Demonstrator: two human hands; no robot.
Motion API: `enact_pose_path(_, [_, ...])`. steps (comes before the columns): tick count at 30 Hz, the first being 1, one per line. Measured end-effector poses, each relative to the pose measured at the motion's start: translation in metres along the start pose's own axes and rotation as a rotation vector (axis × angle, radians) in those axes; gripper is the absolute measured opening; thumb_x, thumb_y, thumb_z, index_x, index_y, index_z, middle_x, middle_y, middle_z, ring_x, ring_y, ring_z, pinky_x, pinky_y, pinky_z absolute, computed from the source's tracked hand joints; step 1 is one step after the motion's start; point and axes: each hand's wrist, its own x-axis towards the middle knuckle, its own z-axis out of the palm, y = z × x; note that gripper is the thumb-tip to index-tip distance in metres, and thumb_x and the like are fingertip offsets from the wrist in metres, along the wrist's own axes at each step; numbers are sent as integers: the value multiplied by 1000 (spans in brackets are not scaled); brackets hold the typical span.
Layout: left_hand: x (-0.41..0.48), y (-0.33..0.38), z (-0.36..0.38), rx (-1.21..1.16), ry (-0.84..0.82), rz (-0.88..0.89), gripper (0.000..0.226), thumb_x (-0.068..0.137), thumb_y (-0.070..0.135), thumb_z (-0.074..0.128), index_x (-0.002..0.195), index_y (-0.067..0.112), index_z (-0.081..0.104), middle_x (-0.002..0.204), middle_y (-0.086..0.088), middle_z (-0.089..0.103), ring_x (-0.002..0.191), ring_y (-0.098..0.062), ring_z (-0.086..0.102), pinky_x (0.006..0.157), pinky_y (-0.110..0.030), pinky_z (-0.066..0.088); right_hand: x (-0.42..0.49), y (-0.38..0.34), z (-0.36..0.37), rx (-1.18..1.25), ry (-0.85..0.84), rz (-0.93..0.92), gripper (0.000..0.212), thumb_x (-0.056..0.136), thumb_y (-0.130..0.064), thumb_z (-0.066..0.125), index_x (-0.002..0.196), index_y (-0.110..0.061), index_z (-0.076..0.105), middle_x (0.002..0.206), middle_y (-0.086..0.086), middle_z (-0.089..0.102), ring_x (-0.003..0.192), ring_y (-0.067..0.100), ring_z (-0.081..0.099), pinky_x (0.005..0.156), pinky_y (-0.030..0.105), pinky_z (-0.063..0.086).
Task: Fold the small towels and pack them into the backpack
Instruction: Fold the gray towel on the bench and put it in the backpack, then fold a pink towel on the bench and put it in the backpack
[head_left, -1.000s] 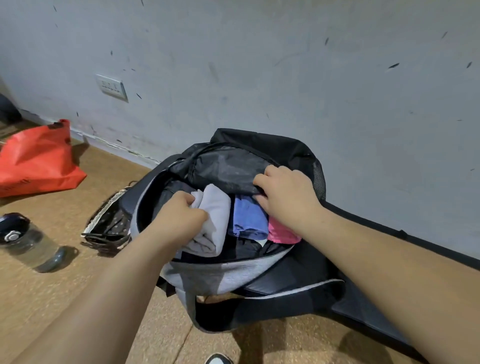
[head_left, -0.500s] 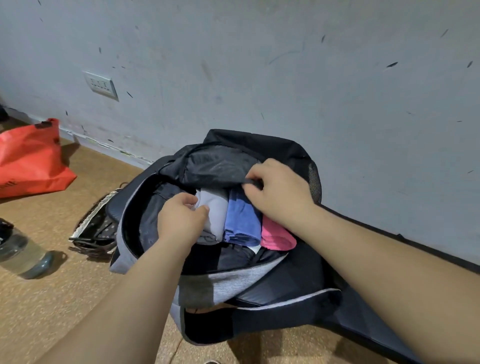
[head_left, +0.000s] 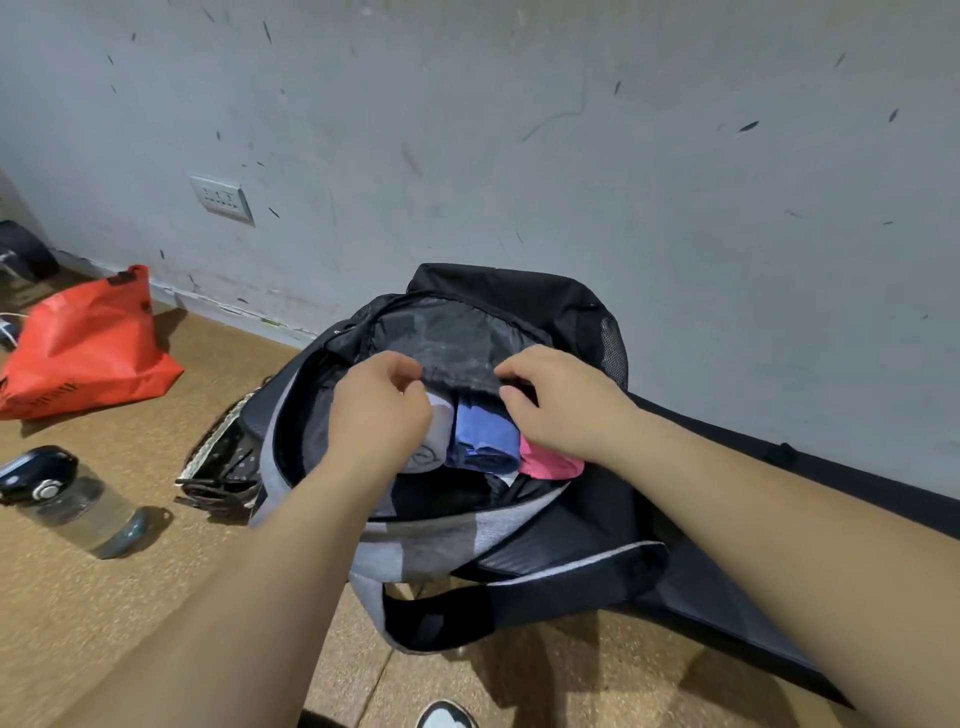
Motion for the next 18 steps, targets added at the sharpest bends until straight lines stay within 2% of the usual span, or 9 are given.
enact_pose_path(3, [-18,28,19,5,-91,116,15,96,21,63,103,24,76,86,12,72,82,-6,68,79,-32,57,-30,5,-22,-12,33,0,30,100,-37,51,123,-30,68,124,-9,65,118,15,60,96,41,53])
enact_pose_path(6, [-39,57,42,20,-205,188,12,94,20,65,92,26,75,80,11,74,74,-3,68,72,-26,57,-63,18,-45,1,41,68,23,96,-43,51,103,-33,71,100,-13,65,97,15,62,87,42,56])
enact_pose_path(10, [-65,90,78,14,-372,236,14,94,16,65,86,22,76,72,5,75,63,-12,72,62,-23,56,-112,53,-69,74,30,216,24,96,-46,54,102,-31,72,97,-13,72,92,15,66,87,41,56])
enact_pose_path(12, [-79,106,99,27,-443,267,14,93,21,65,84,24,76,70,6,75,65,-12,72,67,-29,60,-137,74,-79,120,23,286,26,95,-50,55,102,-31,72,95,-15,72,92,11,67,87,40,57])
enact_pose_path(15, [-102,131,134,36,-568,340,10,95,24,67,90,25,76,77,6,76,77,-11,75,80,-32,61,-173,113,-93,165,30,382,24,96,-48,59,102,-30,73,94,-15,73,90,8,68,86,37,57])
enact_pose_path(18, [-126,157,175,21,-669,402,8,95,24,68,93,25,75,77,7,75,77,-11,75,79,-29,61,-208,157,-105,219,79,478,22,96,-44,61,101,-28,74,94,-13,74,91,9,69,88,37,57])
